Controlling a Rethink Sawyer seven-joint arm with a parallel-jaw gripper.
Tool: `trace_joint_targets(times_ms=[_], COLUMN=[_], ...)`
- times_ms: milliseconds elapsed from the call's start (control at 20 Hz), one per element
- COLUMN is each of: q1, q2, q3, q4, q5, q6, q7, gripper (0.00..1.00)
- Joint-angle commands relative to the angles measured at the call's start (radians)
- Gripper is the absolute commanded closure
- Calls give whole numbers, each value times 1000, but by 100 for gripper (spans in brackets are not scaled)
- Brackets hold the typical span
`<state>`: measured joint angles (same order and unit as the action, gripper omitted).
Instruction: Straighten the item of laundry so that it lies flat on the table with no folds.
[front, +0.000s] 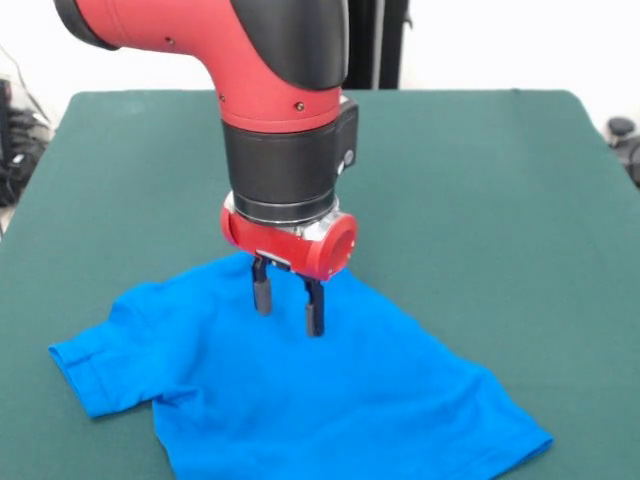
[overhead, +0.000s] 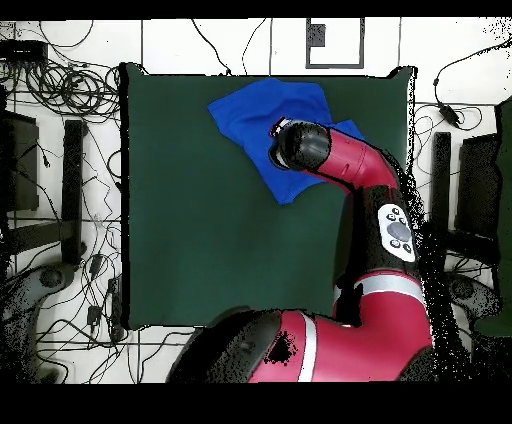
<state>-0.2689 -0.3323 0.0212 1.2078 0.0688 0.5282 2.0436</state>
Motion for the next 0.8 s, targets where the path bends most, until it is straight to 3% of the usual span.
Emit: trace_joint_targets(times_ms=[50, 450, 800], q1=[-2, -76, -139], q2=[42, 77, 79], q3=[109, 135, 180], q4=[68, -8, -2], q5=[-49, -109, -165], q6=[116, 176, 168], q7=[-69, -188, -223], gripper=[0, 0, 0])
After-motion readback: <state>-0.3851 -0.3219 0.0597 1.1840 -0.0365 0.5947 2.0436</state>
